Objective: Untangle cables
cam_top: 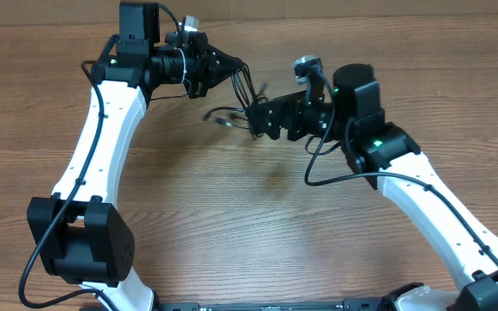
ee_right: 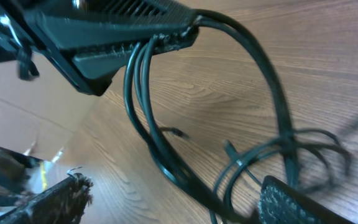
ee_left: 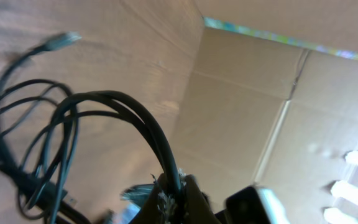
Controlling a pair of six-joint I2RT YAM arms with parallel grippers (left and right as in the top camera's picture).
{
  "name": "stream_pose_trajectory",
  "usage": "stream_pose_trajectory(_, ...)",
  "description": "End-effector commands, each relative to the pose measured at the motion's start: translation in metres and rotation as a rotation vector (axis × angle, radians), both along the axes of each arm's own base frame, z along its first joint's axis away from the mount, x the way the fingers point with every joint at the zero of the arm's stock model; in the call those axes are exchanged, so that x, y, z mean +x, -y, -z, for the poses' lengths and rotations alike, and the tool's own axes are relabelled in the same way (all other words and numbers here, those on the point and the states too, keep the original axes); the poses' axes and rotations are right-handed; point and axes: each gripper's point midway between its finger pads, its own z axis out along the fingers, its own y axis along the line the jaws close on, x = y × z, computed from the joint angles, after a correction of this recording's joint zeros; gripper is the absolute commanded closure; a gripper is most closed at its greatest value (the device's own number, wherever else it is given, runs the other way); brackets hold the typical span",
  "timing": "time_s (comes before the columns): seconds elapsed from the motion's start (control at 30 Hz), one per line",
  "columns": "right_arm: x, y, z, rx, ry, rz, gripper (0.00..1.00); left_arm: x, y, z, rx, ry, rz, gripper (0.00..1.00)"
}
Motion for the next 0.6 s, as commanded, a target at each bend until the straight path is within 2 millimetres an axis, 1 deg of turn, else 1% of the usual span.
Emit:
stream_pose_trajectory(0.0,0.006,-0.005,-0.003,-0.06,0.094,0.017,0.16,-0.013,0.012,-0.025,-0.12,-0.139,0.02,0.96)
stream_pose_trajectory(0.1,0.014,-0.011,0.001,-0.07,0.118,0.039,0.2,-0.015,0.016,-0.026,-0.127,-0.151,0.029,0.96)
stream_pose_trajectory(0.2,0.019,-0.023,0.01,-0.052,0.124,0.012,0.31,-0.018,0.024,-0.025,-0.119,-0.151,0.041,0.95)
stream_pose_trajectory(0.3,0.017,-0.03,0.011,-0.044,0.132,-0.014,0.37,-0.015,0.024,-0.022,-0.098,-0.147,0.02,0.94)
stream_pose_trajectory(0.33,0.017,-0.031,0.011,-0.042,0.134,-0.015,0.41,-0.014,0.022,-0.021,-0.094,-0.145,0.013,0.93)
stream_pose_trajectory(0.4,0.018,-0.03,0.011,-0.037,0.123,-0.005,0.62,-0.013,0.021,-0.02,-0.089,-0.144,0.004,0.91)
stream_pose_trajectory(0.43,0.018,-0.03,0.011,-0.024,0.102,0.005,0.74,-0.009,0.018,-0.017,-0.072,-0.139,-0.018,0.92)
stream_pose_trajectory(0.47,0.02,-0.028,0.009,0.009,0.061,0.034,0.89,0.001,0.011,-0.01,-0.019,-0.106,-0.07,0.91)
stream_pose_trajectory(0.5,0.023,-0.026,0.006,0.048,0.016,0.067,0.94,0.012,0.0,0.0,0.062,-0.048,-0.126,0.87)
stream_pose_trajectory(0.53,0.024,-0.025,0.005,0.066,-0.005,0.082,0.96,0.021,-0.009,0.007,0.131,-0.006,-0.17,0.82)
stream_pose_trajectory(0.57,0.025,-0.024,0.002,0.083,-0.02,0.094,0.96,0.026,-0.017,0.014,0.189,0.021,-0.198,0.72)
